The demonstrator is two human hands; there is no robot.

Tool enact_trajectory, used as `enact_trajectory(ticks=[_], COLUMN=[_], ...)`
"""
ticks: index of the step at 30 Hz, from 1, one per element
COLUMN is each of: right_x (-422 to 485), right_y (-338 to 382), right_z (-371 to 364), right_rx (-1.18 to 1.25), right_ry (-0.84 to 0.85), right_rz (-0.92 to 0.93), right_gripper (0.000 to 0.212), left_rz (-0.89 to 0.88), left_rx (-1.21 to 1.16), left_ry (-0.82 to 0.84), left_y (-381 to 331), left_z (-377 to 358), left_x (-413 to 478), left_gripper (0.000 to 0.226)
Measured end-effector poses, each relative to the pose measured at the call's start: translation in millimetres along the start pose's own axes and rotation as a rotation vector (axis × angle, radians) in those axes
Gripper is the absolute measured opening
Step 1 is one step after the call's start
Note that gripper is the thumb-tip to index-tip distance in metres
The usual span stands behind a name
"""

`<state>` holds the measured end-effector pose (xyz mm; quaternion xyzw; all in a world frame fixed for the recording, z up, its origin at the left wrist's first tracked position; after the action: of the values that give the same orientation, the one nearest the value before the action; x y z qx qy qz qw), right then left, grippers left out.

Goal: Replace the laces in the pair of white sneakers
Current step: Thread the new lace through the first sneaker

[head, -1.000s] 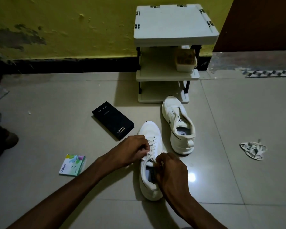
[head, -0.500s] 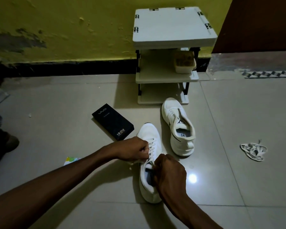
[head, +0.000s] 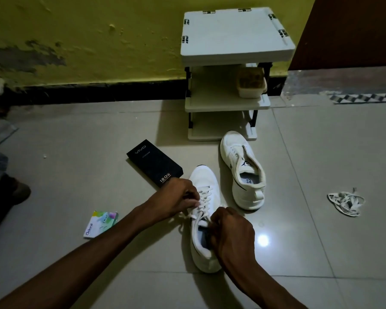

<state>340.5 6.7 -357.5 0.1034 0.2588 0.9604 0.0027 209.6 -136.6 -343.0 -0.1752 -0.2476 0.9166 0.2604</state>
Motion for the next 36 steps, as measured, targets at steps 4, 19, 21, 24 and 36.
enact_trajectory(ticks=[4, 19, 21, 24, 36], right_x=[-1, -1, 0, 2, -1], right_y=[-1, 0, 2, 0, -3], right_z=[-1, -4, -1, -3, -7], right_rx=[-0.039, -0.061, -0.058, -0.082, -0.072], right_ry=[-0.029, -0.010, -0.007, -0.016, -0.078], right_rz=[0.005, -0.004, -0.001, 0.019, 0.025], right_gripper=[0.036, 0.038, 0.043, 0.046, 0.046], left_rz=[0.009, 0.091, 0.092, 0.077, 0.117], left_rx=[-0.066, -0.020, -0.056, -0.049, -0.061], left_ry=[-0.013, 0.148, 0.159, 0.189, 0.227], left_y=[-1, 0, 2, 2, -2], left_z=[-4, -18, -15, -9, -6], left_x=[-2, 1, 2, 5, 7], left_gripper=[0.007, 0.003, 0.007, 0.010, 0.007])
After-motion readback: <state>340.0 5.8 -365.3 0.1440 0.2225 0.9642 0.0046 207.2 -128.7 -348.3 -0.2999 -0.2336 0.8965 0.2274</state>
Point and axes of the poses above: each hand's wrist, its own x-axis towards the middle knuckle, its own z-axis out of the back of the hand, y = z × x, the point moved 1 cm from there along x, towards the middle knuckle, and after that the axes turned 14 degrees about z, right-handed, at the moved point
